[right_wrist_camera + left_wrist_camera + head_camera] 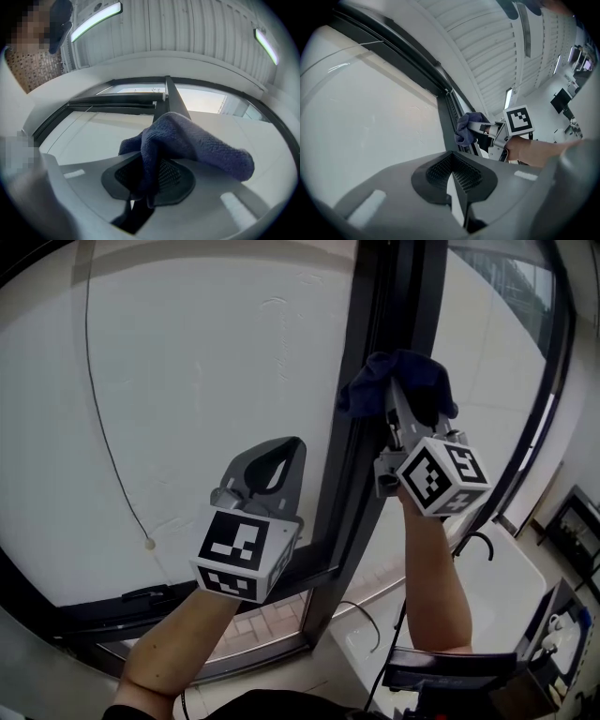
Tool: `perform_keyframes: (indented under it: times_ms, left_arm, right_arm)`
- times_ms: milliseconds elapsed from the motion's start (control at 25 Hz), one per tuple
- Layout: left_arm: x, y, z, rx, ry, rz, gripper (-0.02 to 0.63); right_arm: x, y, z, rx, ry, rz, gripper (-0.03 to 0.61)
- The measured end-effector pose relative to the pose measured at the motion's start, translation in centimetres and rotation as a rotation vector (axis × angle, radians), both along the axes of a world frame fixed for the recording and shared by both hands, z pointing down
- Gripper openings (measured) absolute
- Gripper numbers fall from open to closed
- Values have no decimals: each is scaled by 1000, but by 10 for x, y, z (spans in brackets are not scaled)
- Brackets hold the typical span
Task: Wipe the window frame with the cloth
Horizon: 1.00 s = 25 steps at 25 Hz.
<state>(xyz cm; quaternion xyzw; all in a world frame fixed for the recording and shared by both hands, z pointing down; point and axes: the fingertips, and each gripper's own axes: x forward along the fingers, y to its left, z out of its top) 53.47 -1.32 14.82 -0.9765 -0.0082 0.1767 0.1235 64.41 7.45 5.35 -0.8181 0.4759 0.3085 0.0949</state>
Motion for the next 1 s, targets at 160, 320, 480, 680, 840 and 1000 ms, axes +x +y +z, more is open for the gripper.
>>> perform_keyframes:
  times_ms: [160, 320, 480, 680, 840, 1000]
  left_arm:
    - [3, 1, 11, -2, -12, -1, -6]
    - [6, 0, 25, -13, -29, -7, -6]
    - [10, 0, 40, -18, -57, -4, -6]
    - [15, 3, 59, -12, -82, 1, -6]
    - [22, 3, 83, -42, -119, 15, -6]
    - [27, -6, 111, -74, -168, -3, -6]
  right_arm:
    - [0, -1, 18, -18, -12, 2, 64]
    - [3, 1, 40, -24, -37, -5, 64]
    - [2, 0, 58, -19, -56, -19, 65]
    - [5, 0, 81, -22, -79, -38, 66]
    - [7, 2, 100, -12, -110, -42, 65]
    - [7, 3, 119, -16, -146, -45, 66]
